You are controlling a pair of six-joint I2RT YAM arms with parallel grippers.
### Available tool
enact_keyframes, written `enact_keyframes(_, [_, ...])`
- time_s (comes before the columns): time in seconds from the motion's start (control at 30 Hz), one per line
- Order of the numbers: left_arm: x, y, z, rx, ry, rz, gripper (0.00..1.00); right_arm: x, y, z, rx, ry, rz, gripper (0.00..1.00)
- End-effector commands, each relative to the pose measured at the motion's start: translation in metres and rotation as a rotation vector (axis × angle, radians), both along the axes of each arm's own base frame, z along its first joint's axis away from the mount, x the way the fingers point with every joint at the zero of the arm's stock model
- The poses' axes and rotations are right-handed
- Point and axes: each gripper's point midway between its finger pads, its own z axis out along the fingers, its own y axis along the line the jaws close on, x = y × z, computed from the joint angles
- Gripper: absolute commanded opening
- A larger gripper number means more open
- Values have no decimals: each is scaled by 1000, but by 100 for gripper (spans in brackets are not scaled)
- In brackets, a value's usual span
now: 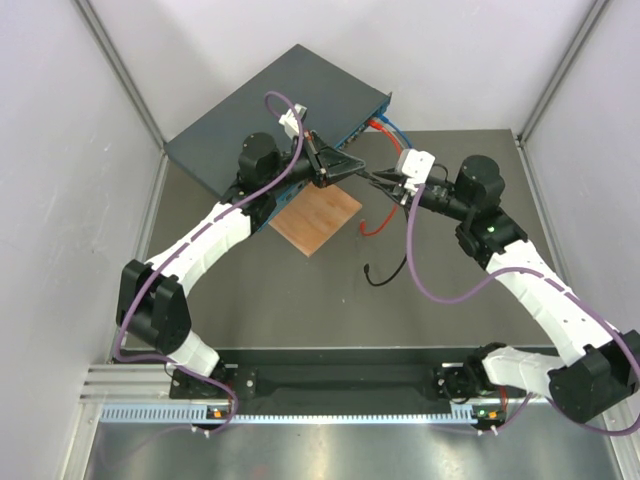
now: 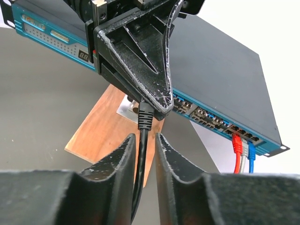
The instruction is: Insert the plug into the switch port
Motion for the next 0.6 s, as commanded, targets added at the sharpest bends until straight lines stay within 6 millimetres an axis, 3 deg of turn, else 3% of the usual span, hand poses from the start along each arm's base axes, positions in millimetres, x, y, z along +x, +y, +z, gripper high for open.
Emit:
enact_keyframes(0.0, [-4, 4, 17, -35, -60, -2, 0, -1, 2, 5, 1, -37, 16, 21])
enact_keyframes(0.4, [-5, 4, 18, -36, -63, -3, 0, 5, 0, -4, -25, -27, -1, 19])
enact_keyframes(0.53, [-4, 4, 16, -33, -60, -2, 0, 5, -1, 0, -15, -24, -2, 1])
enact_keyframes(0.57, [-3, 3, 14, -30, -59, 0, 0, 5, -2, 3, -10, -26, -6, 0])
